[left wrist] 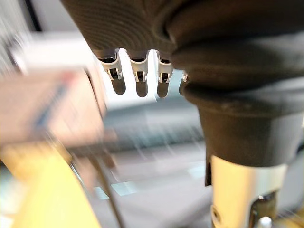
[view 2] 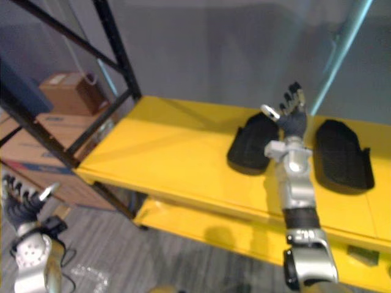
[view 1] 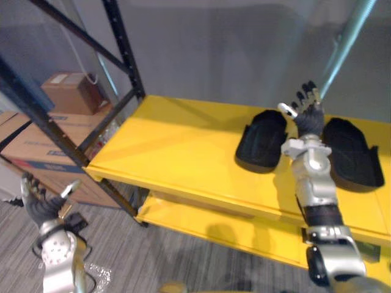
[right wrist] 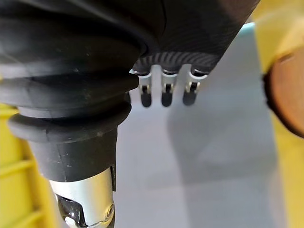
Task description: Walk over and take plastic housings, then place them on the shelf
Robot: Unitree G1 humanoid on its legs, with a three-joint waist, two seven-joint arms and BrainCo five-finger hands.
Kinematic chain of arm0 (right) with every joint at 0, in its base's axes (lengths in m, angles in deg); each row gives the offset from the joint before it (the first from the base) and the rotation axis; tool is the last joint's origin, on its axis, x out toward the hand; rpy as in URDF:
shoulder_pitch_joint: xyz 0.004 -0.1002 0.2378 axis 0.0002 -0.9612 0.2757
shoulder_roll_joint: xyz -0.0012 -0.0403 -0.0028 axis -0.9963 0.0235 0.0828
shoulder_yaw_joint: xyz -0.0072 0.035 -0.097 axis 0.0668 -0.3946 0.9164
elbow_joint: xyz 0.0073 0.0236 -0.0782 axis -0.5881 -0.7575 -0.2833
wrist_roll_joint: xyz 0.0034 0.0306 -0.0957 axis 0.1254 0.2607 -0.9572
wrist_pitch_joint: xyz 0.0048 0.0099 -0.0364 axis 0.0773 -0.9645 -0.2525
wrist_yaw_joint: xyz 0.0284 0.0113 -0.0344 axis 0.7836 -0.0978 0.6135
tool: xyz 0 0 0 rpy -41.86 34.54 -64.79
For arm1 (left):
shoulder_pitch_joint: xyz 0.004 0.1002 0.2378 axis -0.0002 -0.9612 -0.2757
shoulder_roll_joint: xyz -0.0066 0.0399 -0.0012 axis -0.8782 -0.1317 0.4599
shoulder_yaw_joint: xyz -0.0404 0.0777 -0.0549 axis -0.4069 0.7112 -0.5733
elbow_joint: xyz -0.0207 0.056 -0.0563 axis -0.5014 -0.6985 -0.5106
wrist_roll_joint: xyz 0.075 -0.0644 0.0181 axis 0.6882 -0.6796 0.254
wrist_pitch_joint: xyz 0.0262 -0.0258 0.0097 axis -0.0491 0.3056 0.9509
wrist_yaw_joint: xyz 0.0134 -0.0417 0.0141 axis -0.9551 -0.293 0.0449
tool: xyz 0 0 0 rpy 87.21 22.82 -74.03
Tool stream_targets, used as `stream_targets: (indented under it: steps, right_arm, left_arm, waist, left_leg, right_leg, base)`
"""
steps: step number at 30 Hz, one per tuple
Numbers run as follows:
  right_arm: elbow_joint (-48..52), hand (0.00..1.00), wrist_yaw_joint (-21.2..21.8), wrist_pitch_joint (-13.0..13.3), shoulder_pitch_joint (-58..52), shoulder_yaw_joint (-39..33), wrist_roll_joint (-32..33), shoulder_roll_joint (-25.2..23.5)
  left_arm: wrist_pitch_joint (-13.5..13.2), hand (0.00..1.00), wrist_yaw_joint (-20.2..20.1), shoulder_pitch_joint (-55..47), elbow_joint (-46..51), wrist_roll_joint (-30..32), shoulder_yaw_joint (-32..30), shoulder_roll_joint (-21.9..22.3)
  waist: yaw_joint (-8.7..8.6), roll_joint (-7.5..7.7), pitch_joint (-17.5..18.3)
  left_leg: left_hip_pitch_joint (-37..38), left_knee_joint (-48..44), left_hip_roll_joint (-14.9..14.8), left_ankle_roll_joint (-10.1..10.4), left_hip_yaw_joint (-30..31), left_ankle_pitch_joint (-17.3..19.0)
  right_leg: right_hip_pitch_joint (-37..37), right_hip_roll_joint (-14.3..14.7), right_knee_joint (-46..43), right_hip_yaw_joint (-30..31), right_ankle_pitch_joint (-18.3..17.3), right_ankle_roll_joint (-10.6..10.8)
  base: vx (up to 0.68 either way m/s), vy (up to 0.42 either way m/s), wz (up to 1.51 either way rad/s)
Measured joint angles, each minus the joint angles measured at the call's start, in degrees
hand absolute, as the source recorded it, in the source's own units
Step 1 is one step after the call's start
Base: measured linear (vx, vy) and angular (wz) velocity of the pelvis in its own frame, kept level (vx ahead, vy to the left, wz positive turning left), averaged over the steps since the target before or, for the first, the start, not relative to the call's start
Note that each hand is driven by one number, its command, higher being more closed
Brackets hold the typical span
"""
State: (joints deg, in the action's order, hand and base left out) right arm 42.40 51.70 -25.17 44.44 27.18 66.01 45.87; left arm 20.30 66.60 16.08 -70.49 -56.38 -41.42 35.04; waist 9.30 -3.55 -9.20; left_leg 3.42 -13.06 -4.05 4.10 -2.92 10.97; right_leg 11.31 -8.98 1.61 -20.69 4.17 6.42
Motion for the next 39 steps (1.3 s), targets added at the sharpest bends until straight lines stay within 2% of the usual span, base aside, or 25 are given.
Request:
stream_targets:
  steps: [4,9,13,16,20,26,28,34,37,39]
  right_arm:
    - [-13.1,0.0,-4.0,0.0,7.3,-0.4,0.0,4.0]
    - [-15.3,0.0,-11.8,1.3,9.9,-4.1,-1.9,6.4]
    - [-16.6,0.0,-15.3,1.2,10.7,-6.4,-3.8,7.8]
    - [-17.0,0.0,-15.5,0.9,10.8,-6.5,-4.0,8.8]
    - [-20.0,0.0,-13.4,-0.2,12.9,-8.2,-3.5,9.1]
    - [-24.8,0.0,1.8,-7.5,15.0,-8.2,-1.1,9.5]
    - [-25.8,0.0,5.1,-9.4,15.3,-8.1,-0.6,9.6]
    - [-28.0,0.0,8.4,-13.7,17.0,-8.8,0.0,11.6]
    - [-28.5,0.0,8.4,-15.9,17.2,-9.0,-0.1,12.0]
    - [-29.4,0.0,8.2,-16.2,17.2,-9.9,-0.2,12.1]
  left_arm:
    - [-5.3,0.0,0.4,-1.4,-10.6,0.1,0.0,0.4]
    - [-10.7,0.0,0.3,-1.3,-12.9,-0.4,-0.1,0.6]
    - [-12.2,0.0,0.1,-0.8,-14.2,-2.5,0.0,0.6]
    - [-12.3,0.0,-0.2,-0.8,-14.5,-2.6,0.2,0.7]
    - [-12.4,0.0,-0.3,-0.5,-14.8,-2.6,0.3,0.7]
    - [-12.4,0.0,-1.2,0.6,-16.3,-2.7,0.7,0.7]
    - [-12.3,0.0,-1.4,0.7,-16.3,-2.7,0.7,0.7]
    - [-12.0,0.0,-1.4,0.7,-16.2,-2.7,0.7,0.7]
    - [-12.0,0.0,-1.4,0.7,-16.2,-2.7,0.9,0.7]
    - [-12.0,0.0,-1.3,0.7,-16.1,-2.7,1.7,0.7]
  waist:
    - [1.7,0.38,0.1]
    - [2.29,-0.03,-0.2]
    - [2.02,-0.39,-0.3]
    - [2.01,-0.39,-0.4]
    - [2.03,-0.38,-0.4]
    - [2.3,-0.32,-0.4]
    - [2.31,-0.31,-0.4]
    - [2.36,-0.41,-1.8]
    - [2.37,-0.34,-2.2]
    - [2.39,-0.36,-2.2]
  left_leg:
    - [-2.5,-1.9,0.1,0.0,1.6,0.0]
    - [-3.6,-2.8,0.2,0.1,2.3,-0.1]
    - [-3.5,-1.1,-0.2,0.6,2.4,-1.6]
    - [-3.5,-0.1,-0.4,0.8,2.3,-2.3]
    - [-3.2,0.7,-0.4,1.0,2.3,-2.8]
    - [-2.3,1.1,-0.5,1.0,1.8,-2.8]
    - [-2.4,1.1,-0.6,1.0,1.8,-2.8]
    - [-2.4,1.4,-0.7,1.0,1.6,-2.9]
    - [-2.3,1.6,-0.9,1.0,1.4,-2.9]
    - [-2.3,1.6,-0.9,1.1,1.4,-2.9]
  right_leg:
    - [-0.1,0.1,0.2,-1.8,-0.1,-0.1]
    - [-0.1,0.0,0.2,-2.9,-1.3,-1.0]
    - [-0.6,0.2,0.2,-3.1,-1.6,-1.1]
    - [-1.1,0.4,0.2,-3.0,-1.4,-0.8]
    - [-1.3,0.5,0.2,-2.9,-1.4,-0.8]
    - [-1.3,0.5,0.3,-2.6,-1.4,-0.8]
    - [-1.3,0.5,0.3,-2.6,-1.4,-0.9]
    - [-1.3,0.6,0.1,-2.4,-1.5,-1.0]
    - [-1.3,0.7,0.1,-2.3,-1.6,-1.0]
    - [-1.3,0.7,0.1,-2.2,-1.6,-1.0]
  base:
    - [-0.09,0.002,0.2]
    - [-0.1,0.007,0.05]
    - [-0.04,-0.004,0.0]
    - [0.0,0.0,0.0]
    - [0.02,0.009,0.0]
    - [0.02,0.012,-0.03]
    - [0.0,0.0,0.0]
    - [-0.02,0.008,-0.02]
    - [-0.01,0.009,-0.03]
    - [0.0,0.0,0.0]
